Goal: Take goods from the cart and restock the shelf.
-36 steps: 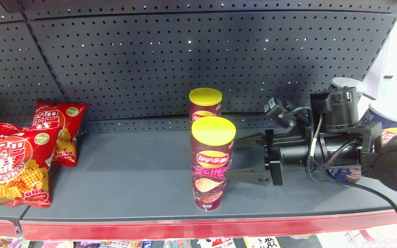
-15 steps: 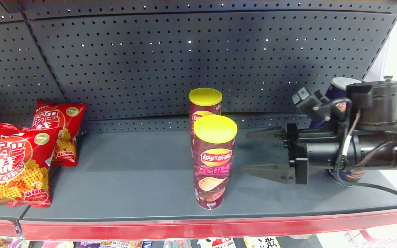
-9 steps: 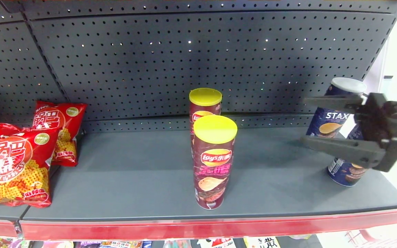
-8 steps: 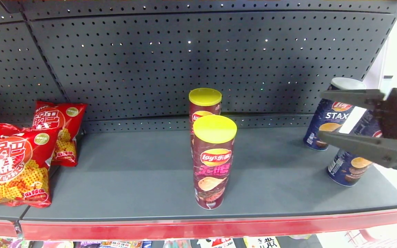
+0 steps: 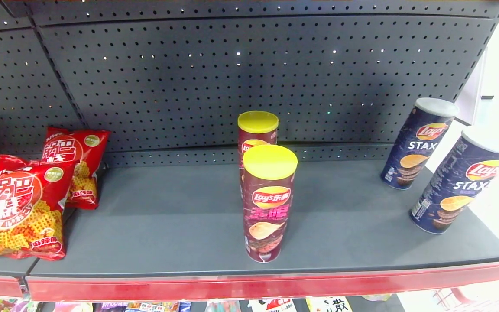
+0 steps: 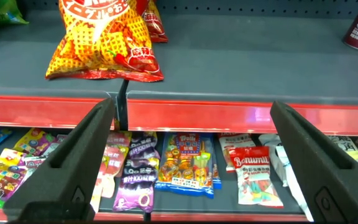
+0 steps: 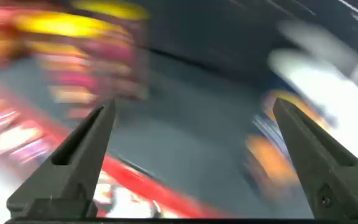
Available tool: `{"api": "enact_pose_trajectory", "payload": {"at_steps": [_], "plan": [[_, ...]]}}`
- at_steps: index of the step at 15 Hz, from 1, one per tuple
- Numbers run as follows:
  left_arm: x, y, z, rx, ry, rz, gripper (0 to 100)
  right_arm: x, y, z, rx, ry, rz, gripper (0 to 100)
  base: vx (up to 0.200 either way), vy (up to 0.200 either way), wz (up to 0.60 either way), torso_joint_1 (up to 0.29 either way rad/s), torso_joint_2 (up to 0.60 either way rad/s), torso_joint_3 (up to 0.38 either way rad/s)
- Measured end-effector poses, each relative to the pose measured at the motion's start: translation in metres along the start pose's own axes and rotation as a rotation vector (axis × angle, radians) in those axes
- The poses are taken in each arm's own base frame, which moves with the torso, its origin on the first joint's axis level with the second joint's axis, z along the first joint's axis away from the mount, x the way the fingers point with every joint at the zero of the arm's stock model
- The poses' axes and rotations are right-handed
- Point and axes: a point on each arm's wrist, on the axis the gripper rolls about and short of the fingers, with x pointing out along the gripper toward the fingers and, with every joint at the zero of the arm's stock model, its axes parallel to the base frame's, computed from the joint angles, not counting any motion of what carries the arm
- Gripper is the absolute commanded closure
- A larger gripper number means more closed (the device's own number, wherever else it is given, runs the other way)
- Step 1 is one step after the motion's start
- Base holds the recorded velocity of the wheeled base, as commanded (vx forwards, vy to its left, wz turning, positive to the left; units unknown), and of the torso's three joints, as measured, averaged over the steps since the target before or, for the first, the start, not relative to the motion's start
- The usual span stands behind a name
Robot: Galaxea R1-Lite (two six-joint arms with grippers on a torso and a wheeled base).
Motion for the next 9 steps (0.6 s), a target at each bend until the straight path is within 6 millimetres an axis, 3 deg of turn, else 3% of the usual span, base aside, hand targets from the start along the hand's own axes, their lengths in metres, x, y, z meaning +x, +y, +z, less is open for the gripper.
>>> {"api": "enact_pose_trajectory", "payload": {"at_steps": [2, 5, 9], "plan": [[0.000, 0.000, 0.000, 0.000, 0.000, 0.000, 0, -0.021, 0.006, -0.025, 0.072, 0.074, -0.136, 0, 0.000, 0.000, 0.00, 0.000, 0.00, 0.000], [0.000, 0.000, 0.000, 0.000, 0.000, 0.000, 0, -0.040, 0.015, -0.061, 0.118, 0.100, -0.189, 0, 0.000, 0.000, 0.00, 0.000, 0.00, 0.000], [0.000, 0.000, 0.000, 0.000, 0.001, 0.000, 0, -0.043, 0.019, -0.111, 0.115, 0.103, -0.228, 0, 0.000, 0.000, 0.00, 0.000, 0.00, 0.000]]}}
